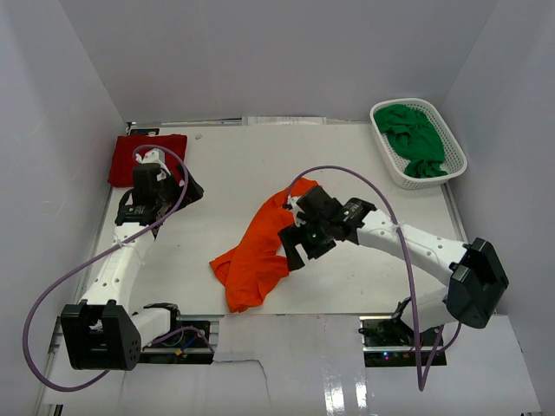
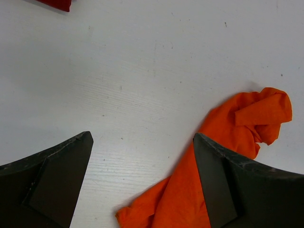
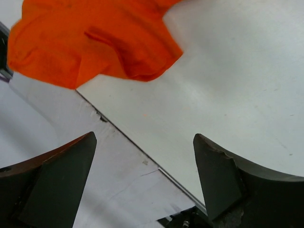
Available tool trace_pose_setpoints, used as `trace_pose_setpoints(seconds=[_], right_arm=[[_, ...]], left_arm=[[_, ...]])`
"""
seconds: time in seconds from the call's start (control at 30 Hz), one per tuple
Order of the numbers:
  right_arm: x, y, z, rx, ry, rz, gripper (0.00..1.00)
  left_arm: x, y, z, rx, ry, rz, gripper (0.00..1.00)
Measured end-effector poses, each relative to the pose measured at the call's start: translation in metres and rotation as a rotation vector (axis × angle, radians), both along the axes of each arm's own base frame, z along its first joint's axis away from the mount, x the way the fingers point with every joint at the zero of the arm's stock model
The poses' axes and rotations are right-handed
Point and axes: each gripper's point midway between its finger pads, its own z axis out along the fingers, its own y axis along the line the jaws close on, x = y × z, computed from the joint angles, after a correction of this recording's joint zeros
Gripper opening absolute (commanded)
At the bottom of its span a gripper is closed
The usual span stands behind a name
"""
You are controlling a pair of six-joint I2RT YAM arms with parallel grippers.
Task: Fold and stack the t-shirts
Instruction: Move the tshirt to the center of the board, then flatten out the tshirt
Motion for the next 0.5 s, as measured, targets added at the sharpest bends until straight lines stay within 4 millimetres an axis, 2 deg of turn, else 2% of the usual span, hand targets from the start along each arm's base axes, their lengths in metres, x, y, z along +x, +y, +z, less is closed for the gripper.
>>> trace_pose_setpoints(seconds=[0.1, 0.17, 0.4, 0.5], right_arm=[[-0.024, 0.009, -0.008, -0.023, 0.019, 0.071, 0.87], [-0.031, 0.017, -0.012, -0.039, 0.026, 0.094, 0.86], [-0.036, 0.060, -0.034, -0.119, -0.024, 0.203, 0.87], [-0.035, 0.071, -0.047, -0.135, -0.045, 0.257, 0.86]], left_arm=[[0.000, -0.001, 0.000, -0.002, 0.000, -0.003, 0.98], [0.000, -0.001, -0.001, -0.003, 0.003, -0.004, 0.98], [0.000, -0.001, -0.004, -0.002, 0.016, -0.004, 0.98], [0.000, -0.001, -0.005, -0.002, 0.017, -0.004, 0.98]])
